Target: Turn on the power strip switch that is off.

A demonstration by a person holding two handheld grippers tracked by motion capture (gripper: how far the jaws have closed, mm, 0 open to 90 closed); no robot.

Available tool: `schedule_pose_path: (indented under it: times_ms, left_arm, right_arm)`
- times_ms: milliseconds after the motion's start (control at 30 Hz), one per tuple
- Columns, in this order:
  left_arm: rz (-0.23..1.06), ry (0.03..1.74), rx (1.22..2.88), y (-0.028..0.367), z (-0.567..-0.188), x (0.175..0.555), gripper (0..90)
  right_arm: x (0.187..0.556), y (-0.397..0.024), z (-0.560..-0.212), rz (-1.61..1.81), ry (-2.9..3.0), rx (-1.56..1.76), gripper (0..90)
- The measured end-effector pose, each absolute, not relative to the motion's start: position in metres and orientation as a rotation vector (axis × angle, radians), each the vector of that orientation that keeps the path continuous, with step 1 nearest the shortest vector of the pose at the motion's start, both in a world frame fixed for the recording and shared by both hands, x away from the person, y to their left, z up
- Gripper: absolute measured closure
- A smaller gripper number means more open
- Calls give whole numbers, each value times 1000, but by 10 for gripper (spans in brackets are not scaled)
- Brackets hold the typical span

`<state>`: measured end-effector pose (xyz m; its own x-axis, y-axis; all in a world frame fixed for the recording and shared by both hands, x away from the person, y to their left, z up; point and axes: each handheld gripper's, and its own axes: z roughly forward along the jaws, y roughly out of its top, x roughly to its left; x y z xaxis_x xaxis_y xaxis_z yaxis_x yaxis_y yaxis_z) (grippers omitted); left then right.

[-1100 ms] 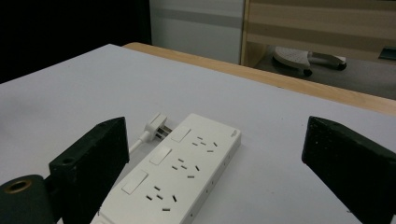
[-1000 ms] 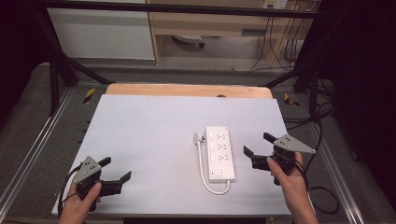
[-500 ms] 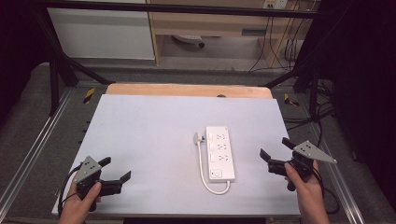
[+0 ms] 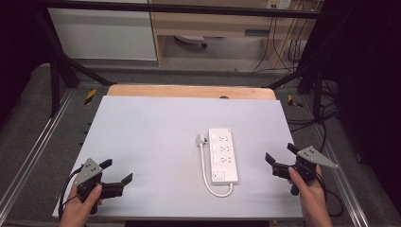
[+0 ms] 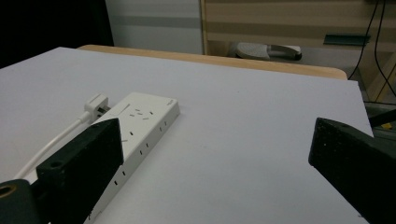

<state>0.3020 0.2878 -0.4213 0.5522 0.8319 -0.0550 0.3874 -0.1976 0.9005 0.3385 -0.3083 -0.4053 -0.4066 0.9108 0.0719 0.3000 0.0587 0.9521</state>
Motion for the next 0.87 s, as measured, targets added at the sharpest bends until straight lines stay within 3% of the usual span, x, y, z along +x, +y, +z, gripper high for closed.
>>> schedule_pose_path:
  times_ms: [867]
  left_arm:
    - [565, 999, 1815, 286, -421, 302, 53]
  right_arm:
    - [352, -263, -448, 1215, 2072, 1170, 41]
